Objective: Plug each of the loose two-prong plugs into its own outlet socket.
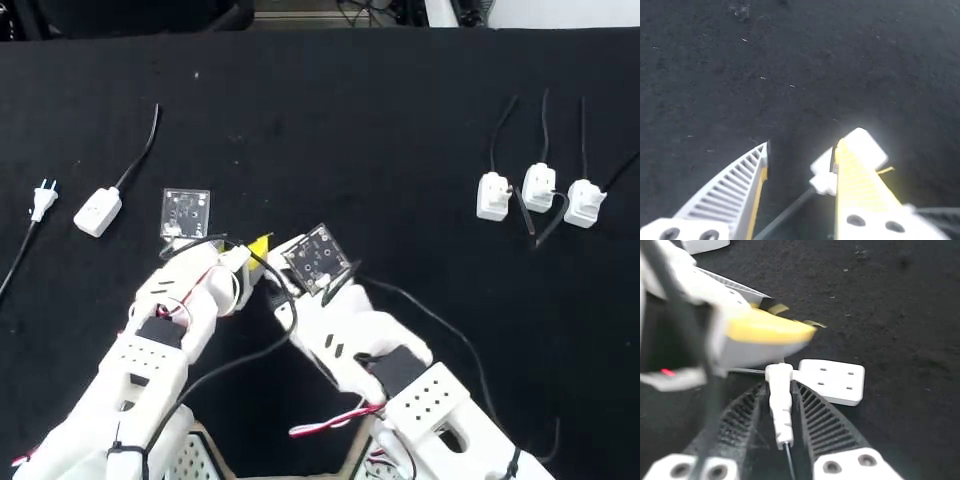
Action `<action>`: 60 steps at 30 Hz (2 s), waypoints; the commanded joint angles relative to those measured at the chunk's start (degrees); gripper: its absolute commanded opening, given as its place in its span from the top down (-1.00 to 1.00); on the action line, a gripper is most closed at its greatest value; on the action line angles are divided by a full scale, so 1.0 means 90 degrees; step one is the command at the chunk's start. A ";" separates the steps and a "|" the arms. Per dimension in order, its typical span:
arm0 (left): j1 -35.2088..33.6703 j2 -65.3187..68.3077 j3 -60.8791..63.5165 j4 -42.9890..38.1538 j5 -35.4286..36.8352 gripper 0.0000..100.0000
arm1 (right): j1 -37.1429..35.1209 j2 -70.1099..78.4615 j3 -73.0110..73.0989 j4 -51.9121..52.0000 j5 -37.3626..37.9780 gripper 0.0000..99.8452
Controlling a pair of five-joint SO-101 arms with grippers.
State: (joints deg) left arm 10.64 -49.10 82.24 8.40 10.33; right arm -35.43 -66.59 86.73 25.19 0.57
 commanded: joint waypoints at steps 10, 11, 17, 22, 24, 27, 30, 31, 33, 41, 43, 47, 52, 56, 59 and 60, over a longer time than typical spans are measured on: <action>-0.1050 -0.0029 -0.1773 0.2364 -0.0068 0.57 | 0.1133 -0.0161 -0.1079 0.0840 0.0098 0.98; -0.1040 -0.0029 -0.1900 0.2569 -0.0234 0.57 | 0.1172 -0.0161 -0.1148 0.0928 0.0098 0.98; -0.1284 0.0068 -0.2476 0.3253 -0.1006 0.57 | 0.1289 -0.0161 -0.1236 0.1055 0.0117 0.98; -0.1919 0.1543 -0.3658 0.3917 -0.1006 0.57 | 0.1416 -0.0151 -0.1236 0.1055 0.0127 0.98; -0.1880 0.2559 -0.4215 0.4151 -0.1006 0.57 | 0.1416 -0.0034 -0.1265 0.1065 0.0127 0.98; -0.1675 0.4034 -0.4908 0.4357 -0.1006 0.57 | 0.1416 0.0591 -0.1617 0.1153 0.0127 0.98; -0.1597 0.5118 -0.5621 0.4669 -0.1006 0.57 | 0.1416 0.1675 -0.2203 0.1319 0.0127 0.98; -0.1617 0.5324 -0.5827 0.4825 -0.1006 0.57 | 0.1416 0.2076 -0.2408 0.1358 0.0107 0.98; -0.1695 0.5587 -0.6198 0.5148 -0.1006 0.57 | 0.1416 0.2867 -0.2789 0.1407 0.0098 0.98; -0.1802 0.5626 -0.6657 0.6672 -0.1680 0.57 | 0.1416 0.4811 -0.3824 0.1631 0.0117 0.98; -0.1978 0.5626 -0.6442 0.6750 -0.1827 0.57 | 0.1416 0.4987 -0.4068 0.1973 0.0098 0.98; -0.2632 0.5441 -0.5895 0.6418 -0.1875 0.57 | 0.1416 0.5123 -0.4567 0.2735 0.0137 0.98; -0.3072 0.4757 -0.4821 0.5578 -0.1875 0.57 | 0.1416 0.5143 -0.5426 0.3897 0.0147 0.98; -0.3033 0.4249 -0.3668 0.4581 -0.1817 0.57 | 0.1387 0.5182 -0.6286 0.4737 0.0772 0.98; -0.3082 0.3790 -0.3160 0.4200 -0.1817 0.57 | 0.1387 0.5553 -0.7057 0.5353 0.1026 0.98; -0.3072 0.3604 -0.3043 0.4161 -0.1817 0.57 | 0.1387 0.5758 -0.7331 0.5587 0.1045 0.98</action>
State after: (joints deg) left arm -16.26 -11.65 49.98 49.45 -6.20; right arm -23.82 -17.63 29.41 70.37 8.40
